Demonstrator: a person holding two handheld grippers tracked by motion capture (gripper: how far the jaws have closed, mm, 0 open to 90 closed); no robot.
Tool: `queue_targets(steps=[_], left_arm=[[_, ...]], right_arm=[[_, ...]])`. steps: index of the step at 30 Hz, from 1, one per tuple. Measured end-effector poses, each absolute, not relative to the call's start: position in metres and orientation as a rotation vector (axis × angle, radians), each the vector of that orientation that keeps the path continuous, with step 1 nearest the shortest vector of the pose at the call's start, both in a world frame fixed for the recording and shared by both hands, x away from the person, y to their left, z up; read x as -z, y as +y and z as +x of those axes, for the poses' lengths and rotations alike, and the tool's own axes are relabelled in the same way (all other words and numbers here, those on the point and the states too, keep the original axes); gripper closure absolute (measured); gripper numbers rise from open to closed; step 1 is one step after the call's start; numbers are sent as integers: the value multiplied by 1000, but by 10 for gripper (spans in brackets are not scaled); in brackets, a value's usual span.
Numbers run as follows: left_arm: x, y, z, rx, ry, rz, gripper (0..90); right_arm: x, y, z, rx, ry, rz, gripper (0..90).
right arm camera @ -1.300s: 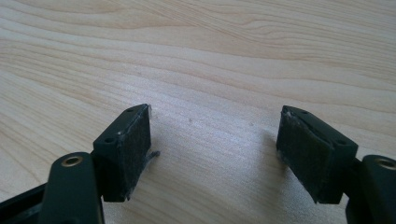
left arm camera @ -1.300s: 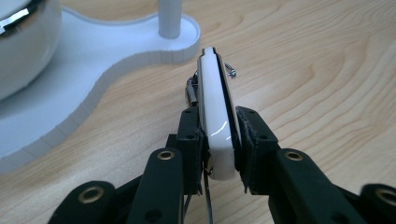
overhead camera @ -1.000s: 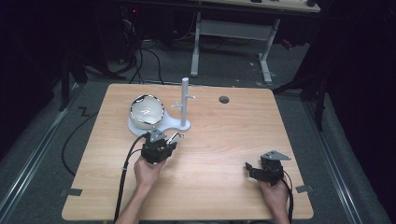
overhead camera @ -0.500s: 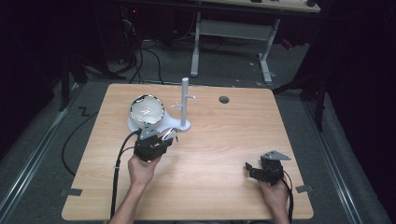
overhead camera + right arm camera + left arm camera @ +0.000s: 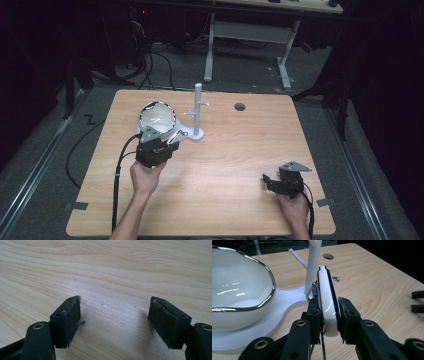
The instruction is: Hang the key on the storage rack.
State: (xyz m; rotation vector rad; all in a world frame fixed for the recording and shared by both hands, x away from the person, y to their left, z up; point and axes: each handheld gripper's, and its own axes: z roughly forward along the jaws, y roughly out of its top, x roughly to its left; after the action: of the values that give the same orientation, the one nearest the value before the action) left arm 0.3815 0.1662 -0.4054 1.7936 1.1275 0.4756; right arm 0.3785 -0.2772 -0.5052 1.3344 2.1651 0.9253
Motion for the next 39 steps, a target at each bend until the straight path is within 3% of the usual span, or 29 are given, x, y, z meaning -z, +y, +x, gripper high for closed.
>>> queue_targets(steps=[21,39], left_arm=[[364,174,413,-481,1142,1693,726],[361,160,424,-447,1127,1687,726]], right_arm=[[505,-277,378,-926,2167,1333,262],[505,-277,378,-926,2169,1330,262]])
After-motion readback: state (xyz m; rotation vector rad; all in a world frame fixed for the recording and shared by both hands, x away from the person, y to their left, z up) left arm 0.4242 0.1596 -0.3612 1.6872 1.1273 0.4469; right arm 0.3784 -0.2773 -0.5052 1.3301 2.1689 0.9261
